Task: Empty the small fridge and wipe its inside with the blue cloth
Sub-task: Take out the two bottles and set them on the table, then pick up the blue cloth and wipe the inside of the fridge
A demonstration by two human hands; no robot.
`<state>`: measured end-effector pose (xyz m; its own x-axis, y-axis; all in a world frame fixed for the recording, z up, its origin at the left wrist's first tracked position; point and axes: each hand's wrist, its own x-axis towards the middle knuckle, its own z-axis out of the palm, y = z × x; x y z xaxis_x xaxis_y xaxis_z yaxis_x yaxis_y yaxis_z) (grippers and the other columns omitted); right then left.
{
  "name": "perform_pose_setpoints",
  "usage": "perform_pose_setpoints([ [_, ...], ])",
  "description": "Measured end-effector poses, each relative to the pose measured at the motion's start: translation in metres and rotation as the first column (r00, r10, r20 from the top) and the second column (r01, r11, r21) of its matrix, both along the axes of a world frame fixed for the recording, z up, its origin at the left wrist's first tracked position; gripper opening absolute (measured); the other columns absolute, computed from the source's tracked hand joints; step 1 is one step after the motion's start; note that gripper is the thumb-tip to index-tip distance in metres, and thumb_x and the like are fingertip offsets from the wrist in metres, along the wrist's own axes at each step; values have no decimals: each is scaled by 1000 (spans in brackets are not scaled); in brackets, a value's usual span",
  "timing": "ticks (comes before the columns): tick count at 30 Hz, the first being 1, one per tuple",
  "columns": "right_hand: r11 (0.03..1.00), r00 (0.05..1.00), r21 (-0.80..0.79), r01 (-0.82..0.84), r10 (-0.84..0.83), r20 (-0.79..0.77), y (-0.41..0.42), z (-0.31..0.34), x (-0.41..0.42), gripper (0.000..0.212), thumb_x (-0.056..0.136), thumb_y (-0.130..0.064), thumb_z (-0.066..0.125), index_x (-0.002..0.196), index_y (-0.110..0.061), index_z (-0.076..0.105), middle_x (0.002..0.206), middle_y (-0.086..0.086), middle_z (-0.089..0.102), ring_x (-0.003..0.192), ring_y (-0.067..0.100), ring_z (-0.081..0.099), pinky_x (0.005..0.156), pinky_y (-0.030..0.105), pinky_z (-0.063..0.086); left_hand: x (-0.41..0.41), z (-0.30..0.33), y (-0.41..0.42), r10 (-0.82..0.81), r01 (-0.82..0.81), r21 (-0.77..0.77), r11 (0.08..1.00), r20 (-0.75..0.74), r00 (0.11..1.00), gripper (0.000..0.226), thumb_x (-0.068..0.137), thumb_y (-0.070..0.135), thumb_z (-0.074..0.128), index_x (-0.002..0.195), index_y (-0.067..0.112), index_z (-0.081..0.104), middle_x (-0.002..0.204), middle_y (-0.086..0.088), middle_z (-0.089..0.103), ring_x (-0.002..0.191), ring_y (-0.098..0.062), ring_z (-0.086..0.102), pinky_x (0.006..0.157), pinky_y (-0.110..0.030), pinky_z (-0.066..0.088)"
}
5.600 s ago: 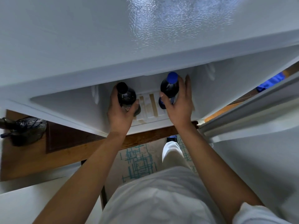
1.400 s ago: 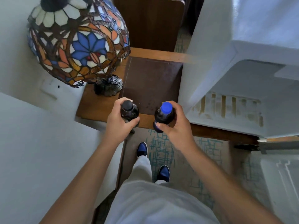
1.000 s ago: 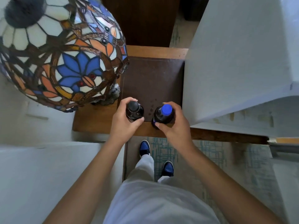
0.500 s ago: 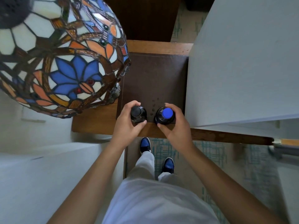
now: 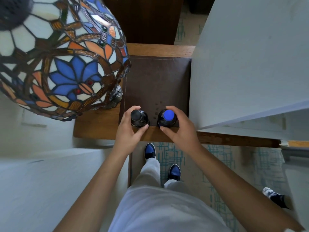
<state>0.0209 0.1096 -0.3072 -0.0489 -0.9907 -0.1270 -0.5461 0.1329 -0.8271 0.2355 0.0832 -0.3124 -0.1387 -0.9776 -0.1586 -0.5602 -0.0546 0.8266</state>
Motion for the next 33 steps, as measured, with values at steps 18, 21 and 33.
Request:
perform_pose_setpoints([
  [18,977,998,-206,57,-63,-23,42,50,-9,53,96,-32,72,145,-21,54,157,-8,47,146,6,40,118,19,30,-6,25,26,83,-74,-92,993,89,993,96,82,36,85,158,28,28,165,4,28,149,-13,34,121,-33,33],
  [21,972,999,-233,32,-39,-25,58,66,-16,51,98,-33,70,145,-23,55,160,-9,44,149,4,35,121,21,27,-12,36,41,129,-102,-202,974,128,983,92,84,35,84,158,23,31,170,7,19,154,-2,19,118,-12,19],
  [33,940,1000,-342,-22,17,-17,130,128,-47,47,99,-33,68,144,-30,57,162,-12,40,152,6,32,123,28,28,-44,99,109,200,-95,-489,867,166,966,57,95,30,72,148,24,51,166,0,30,154,-19,28,124,-47,31],
])
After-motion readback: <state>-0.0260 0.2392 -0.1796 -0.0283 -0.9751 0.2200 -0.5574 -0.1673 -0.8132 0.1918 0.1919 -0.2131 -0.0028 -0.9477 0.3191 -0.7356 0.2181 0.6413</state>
